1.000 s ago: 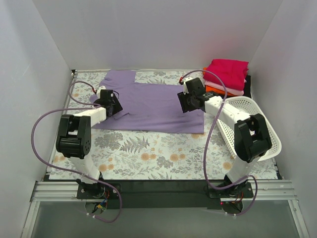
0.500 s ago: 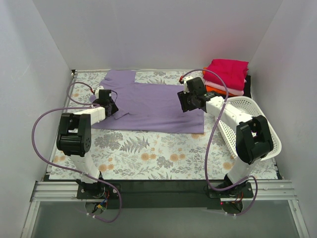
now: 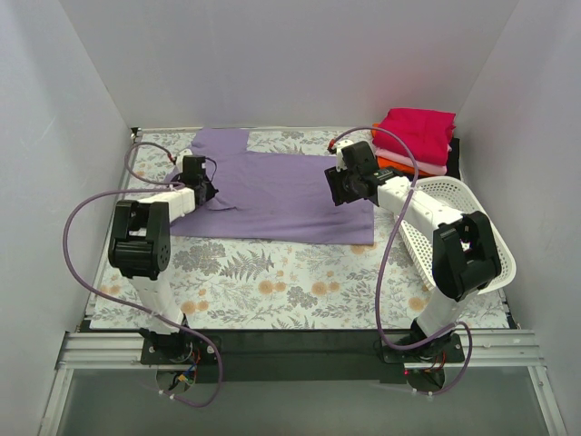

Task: Fold and stack the t-shirts
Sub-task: Fold the tshirt

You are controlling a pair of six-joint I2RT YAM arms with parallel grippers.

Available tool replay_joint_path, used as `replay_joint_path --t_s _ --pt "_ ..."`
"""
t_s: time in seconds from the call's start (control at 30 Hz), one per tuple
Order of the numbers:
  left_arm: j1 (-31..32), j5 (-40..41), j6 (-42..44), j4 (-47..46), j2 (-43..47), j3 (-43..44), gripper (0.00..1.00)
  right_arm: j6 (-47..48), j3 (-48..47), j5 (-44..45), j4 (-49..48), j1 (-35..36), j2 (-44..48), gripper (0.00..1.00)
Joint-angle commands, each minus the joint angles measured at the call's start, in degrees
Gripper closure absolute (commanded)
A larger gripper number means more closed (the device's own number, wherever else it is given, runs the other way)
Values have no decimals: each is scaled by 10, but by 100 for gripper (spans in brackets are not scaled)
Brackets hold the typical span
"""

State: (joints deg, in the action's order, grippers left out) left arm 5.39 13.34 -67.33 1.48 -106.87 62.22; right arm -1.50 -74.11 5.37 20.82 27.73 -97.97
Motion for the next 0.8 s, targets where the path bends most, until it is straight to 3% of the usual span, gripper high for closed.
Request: replay_joint_path --t_s 0.0,0.77 --pt "-3 -14 7 -1 -13 48 100 4 1 -4 -17 -1 11 53" --pt "9 -131 20 -4 -118 183 100 9 -23 -12 -8 -1 -32 53"
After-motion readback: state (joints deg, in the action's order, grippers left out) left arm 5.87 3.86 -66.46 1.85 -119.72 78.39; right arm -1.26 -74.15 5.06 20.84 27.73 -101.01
